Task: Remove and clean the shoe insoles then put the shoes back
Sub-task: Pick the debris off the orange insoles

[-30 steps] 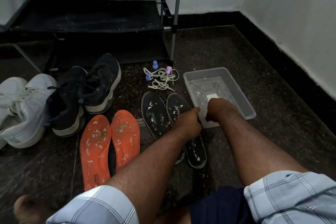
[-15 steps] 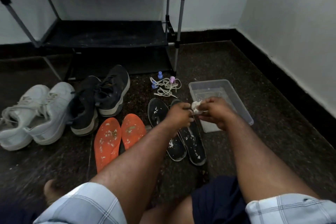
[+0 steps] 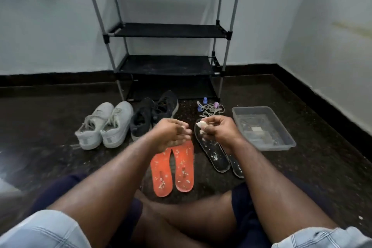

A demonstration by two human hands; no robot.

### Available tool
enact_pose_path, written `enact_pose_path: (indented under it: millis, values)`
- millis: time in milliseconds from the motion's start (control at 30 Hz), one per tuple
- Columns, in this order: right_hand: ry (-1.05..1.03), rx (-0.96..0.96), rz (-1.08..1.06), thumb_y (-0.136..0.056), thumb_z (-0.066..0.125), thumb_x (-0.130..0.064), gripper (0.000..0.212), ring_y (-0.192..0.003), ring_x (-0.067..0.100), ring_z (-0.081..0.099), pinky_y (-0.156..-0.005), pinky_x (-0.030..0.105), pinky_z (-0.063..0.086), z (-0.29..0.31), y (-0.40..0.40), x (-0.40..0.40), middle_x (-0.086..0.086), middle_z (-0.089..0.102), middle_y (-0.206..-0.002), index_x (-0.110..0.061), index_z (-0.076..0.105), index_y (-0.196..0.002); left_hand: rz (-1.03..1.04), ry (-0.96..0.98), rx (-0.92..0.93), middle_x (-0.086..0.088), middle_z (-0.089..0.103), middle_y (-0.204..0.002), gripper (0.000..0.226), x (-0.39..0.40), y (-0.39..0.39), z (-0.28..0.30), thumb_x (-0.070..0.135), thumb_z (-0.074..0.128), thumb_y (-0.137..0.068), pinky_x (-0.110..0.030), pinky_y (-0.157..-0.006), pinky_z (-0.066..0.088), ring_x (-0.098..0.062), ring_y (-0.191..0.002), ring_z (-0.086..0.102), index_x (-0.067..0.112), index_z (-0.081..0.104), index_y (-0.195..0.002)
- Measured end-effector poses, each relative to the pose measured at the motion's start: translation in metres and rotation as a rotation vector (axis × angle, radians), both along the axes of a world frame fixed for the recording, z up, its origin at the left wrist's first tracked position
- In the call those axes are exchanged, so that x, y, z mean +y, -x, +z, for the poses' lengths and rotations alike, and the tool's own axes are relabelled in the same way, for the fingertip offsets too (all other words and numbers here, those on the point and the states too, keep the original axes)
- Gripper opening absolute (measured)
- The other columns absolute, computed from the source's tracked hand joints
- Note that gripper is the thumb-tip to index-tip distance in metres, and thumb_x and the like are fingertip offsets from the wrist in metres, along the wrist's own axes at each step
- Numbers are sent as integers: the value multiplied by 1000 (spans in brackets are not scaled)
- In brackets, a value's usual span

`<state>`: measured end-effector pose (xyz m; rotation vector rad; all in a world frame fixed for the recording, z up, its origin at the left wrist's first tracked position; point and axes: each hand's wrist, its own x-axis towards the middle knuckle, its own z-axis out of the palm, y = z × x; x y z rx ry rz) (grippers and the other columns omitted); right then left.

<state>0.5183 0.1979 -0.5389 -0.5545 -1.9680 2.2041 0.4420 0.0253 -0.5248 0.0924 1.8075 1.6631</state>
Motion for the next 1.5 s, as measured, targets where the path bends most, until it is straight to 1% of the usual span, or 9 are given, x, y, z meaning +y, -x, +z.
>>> enact_pose_path:
  millis: [100,267,433,533,767,1033,1233,1367,1500]
  values:
    - [-73,11,-47,-85,68,5,25,-61,13,63,-56,24,53,9,4,-10,13,63,-85,1,66,-110,79,188,150,-13,71,-95,20,-50,12,15,1,49,-97,-24,-51,53,-19,-67,68,7,61,-111]
    - [-142,-47,10,-89,62,7,14,-73,17,65,-70,26,60,6,17,-29,12,65,-86,-6,68,-90,119,302,250,-10,59,-83,18,-96,29,26,0,44,-98,-19,-43,37,-15,-56,52,10,56,-108]
    - [-153,-161,44,-86,71,-4,4,-77,19,68,-69,26,58,-22,16,-34,11,67,-81,-2,67,-88,114,475,236,-7,64,-89,15,-103,42,-11,6,50,-97,-24,-50,47,-16,-66,61,17,60,-100]
    - [-236,-235,7,-85,65,8,10,-71,18,65,-62,24,56,-43,22,-19,13,64,-78,-2,65,-82,70,552,200,-9,63,-84,14,-96,50,-45,6,51,-96,-29,-55,47,-19,-66,59,16,61,-96]
    - [-545,-303,156,-81,71,-10,8,-80,25,71,-74,42,58,-78,63,-14,5,73,-81,-18,69,-82,-217,824,225,-14,70,-102,13,-78,84,-103,2,54,-90,-32,-60,57,-29,-83,71,11,60,-83]
    - [-530,-301,404,-79,63,-15,6,-73,17,69,-78,44,56,-120,115,-64,1,72,-76,-20,65,-81,-181,827,136,-26,64,-119,49,-70,108,-152,6,49,-92,-49,-86,58,-41,-106,66,4,42,-140]
    - [-774,-368,409,-86,63,-18,4,-79,9,61,-64,22,42,-139,120,-59,-7,68,-86,-18,64,-91,-141,758,93,-24,68,-104,30,-65,118,-160,3,45,-88,-46,-75,60,-40,-90,70,7,57,-115]
    - [-811,-391,337,-84,63,-17,8,-81,12,67,-73,26,50,-143,125,-43,-7,71,-82,-20,64,-91,-91,662,17,-24,66,-110,46,-61,119,-160,1,47,-88,-36,-63,54,-29,-79,63,14,56,-132]
    - [-688,-317,260,-84,70,-17,7,-64,-5,65,-67,19,47,-139,124,-38,-10,70,-76,-20,66,-89,-80,590,-47,-16,65,-98,47,-63,120,-158,-4,47,-91,-38,-68,54,-28,-83,63,15,56,-133]
